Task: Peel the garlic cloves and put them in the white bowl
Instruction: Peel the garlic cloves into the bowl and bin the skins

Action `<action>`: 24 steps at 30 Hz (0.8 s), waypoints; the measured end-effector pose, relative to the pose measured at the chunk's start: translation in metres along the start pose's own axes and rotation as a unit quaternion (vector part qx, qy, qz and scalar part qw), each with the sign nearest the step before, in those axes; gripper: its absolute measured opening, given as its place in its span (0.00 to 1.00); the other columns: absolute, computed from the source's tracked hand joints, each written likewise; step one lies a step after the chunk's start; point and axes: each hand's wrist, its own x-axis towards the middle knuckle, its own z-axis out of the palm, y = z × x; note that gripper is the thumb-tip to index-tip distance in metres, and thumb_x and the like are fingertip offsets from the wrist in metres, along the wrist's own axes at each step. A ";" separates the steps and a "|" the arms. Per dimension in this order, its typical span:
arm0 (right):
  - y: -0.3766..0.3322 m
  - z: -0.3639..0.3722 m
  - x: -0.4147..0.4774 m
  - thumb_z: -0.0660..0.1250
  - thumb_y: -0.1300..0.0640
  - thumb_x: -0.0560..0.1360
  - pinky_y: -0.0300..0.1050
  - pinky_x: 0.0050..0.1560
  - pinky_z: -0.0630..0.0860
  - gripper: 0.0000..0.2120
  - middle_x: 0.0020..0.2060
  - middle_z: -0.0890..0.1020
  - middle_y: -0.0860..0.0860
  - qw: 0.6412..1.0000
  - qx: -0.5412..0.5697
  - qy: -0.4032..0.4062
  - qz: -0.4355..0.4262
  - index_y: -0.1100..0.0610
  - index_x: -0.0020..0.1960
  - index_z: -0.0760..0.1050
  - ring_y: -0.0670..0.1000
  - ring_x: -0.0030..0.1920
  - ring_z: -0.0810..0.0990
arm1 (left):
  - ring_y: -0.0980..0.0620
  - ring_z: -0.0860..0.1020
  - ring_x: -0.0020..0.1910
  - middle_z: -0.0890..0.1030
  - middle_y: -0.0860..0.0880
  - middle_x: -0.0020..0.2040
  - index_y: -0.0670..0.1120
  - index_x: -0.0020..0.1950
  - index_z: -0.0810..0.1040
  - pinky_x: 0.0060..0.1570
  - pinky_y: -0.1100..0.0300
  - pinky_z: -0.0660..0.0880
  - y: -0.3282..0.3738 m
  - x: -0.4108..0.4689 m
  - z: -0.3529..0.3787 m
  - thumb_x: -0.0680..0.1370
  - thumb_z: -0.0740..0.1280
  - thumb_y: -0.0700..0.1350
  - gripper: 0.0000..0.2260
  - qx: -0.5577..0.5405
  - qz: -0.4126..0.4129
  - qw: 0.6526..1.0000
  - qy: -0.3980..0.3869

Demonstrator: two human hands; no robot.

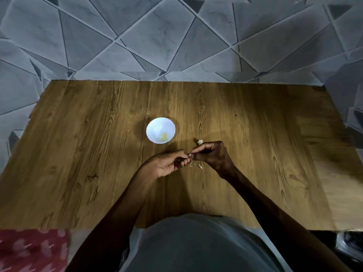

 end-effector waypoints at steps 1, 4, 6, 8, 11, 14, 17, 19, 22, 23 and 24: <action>-0.001 0.000 0.000 0.76 0.65 0.70 0.54 0.52 0.82 0.07 0.42 0.87 0.55 1.000 -0.008 -0.005 -0.004 0.64 0.48 0.84 0.58 0.44 0.86 | 0.59 0.75 0.29 0.80 0.48 0.34 0.40 0.42 0.79 0.29 0.71 0.73 0.000 0.000 -0.001 0.78 0.64 0.35 0.07 0.000 -0.004 1.000 -0.003; 0.001 0.001 0.002 0.75 0.65 0.71 0.54 0.50 0.83 0.06 0.41 0.87 0.55 1.000 -0.019 -0.003 0.010 0.64 0.48 0.84 0.57 0.43 0.86 | 0.57 0.76 0.32 0.79 0.47 0.35 0.40 0.41 0.80 0.33 0.68 0.74 -0.003 0.001 -0.001 0.78 0.64 0.36 0.08 0.080 0.041 0.996 0.021; 0.001 0.002 0.002 0.75 0.66 0.71 0.55 0.51 0.83 0.07 0.42 0.86 0.57 0.999 -0.003 0.006 0.039 0.64 0.49 0.84 0.59 0.44 0.86 | 0.55 0.77 0.33 0.81 0.47 0.33 0.42 0.39 0.81 0.37 0.64 0.75 -0.006 0.002 0.003 0.77 0.66 0.38 0.08 0.191 0.109 0.972 0.077; 0.001 0.002 0.000 0.74 0.66 0.71 0.54 0.52 0.82 0.10 0.44 0.86 0.60 0.997 0.048 0.011 0.064 0.66 0.52 0.82 0.61 0.47 0.85 | 0.57 0.77 0.31 0.81 0.50 0.31 0.45 0.41 0.81 0.37 0.62 0.74 -0.008 0.002 0.008 0.76 0.67 0.41 0.06 0.274 0.165 0.937 0.140; -0.001 0.000 -0.001 0.74 0.68 0.71 0.53 0.52 0.82 0.11 0.45 0.85 0.62 0.994 0.074 0.017 0.074 0.68 0.53 0.81 0.61 0.48 0.85 | 0.58 0.76 0.29 0.81 0.51 0.31 0.44 0.45 0.82 0.34 0.63 0.73 -0.009 0.000 0.017 0.75 0.68 0.43 0.04 0.325 0.210 0.905 0.178; -0.003 0.003 0.001 0.75 0.69 0.69 0.55 0.50 0.83 0.10 0.42 0.86 0.58 0.994 0.025 0.054 0.087 0.62 0.49 0.81 0.56 0.44 0.86 | 0.57 0.78 0.31 0.82 0.49 0.34 0.43 0.46 0.82 0.36 0.61 0.75 -0.011 0.000 0.020 0.76 0.68 0.44 0.06 0.381 0.219 0.882 0.171; -0.003 0.010 0.001 0.77 0.67 0.68 0.51 0.45 0.84 0.11 0.39 0.86 0.52 0.991 -0.046 0.109 0.059 0.56 0.46 0.80 0.49 0.41 0.86 | 0.57 0.78 0.31 0.82 0.48 0.34 0.41 0.45 0.82 0.35 0.63 0.75 -0.011 -0.001 0.020 0.77 0.66 0.41 0.07 0.318 0.197 0.916 0.143; 0.000 0.012 -0.001 0.77 0.66 0.69 0.49 0.45 0.84 0.10 0.39 0.85 0.50 0.990 -0.078 0.117 -0.003 0.57 0.46 0.80 0.47 0.41 0.85 | 0.58 0.78 0.30 0.81 0.48 0.32 0.40 0.43 0.82 0.34 0.66 0.74 -0.007 -0.003 0.021 0.78 0.64 0.40 0.09 0.244 0.162 0.948 0.127; 0.004 0.011 -0.003 0.75 0.67 0.69 0.53 0.46 0.83 0.08 0.39 0.86 0.51 0.989 -0.069 0.114 -0.060 0.59 0.46 0.80 0.50 0.42 0.85 | 0.56 0.75 0.30 0.79 0.47 0.32 0.40 0.40 0.80 0.33 0.66 0.72 -0.002 -0.004 0.019 0.78 0.63 0.38 0.09 0.138 0.102 0.981 0.091; 0.004 0.010 -0.003 0.75 0.67 0.69 0.54 0.47 0.83 0.08 0.39 0.86 0.51 0.989 -0.060 0.111 -0.071 0.60 0.46 0.80 0.51 0.42 0.86 | 0.55 0.74 0.31 0.78 0.47 0.32 0.40 0.40 0.79 0.32 0.67 0.71 -0.001 -0.005 0.019 0.78 0.63 0.37 0.09 0.110 0.088 0.987 0.074; 0.003 0.010 -0.003 0.76 0.67 0.69 0.55 0.47 0.83 0.08 0.39 0.86 0.52 0.990 -0.051 0.108 -0.078 0.61 0.45 0.80 0.52 0.42 0.86 | 0.56 0.73 0.31 0.77 0.47 0.33 0.40 0.40 0.79 0.31 0.67 0.71 -0.001 -0.005 0.018 0.78 0.63 0.37 0.09 0.083 0.077 0.992 0.059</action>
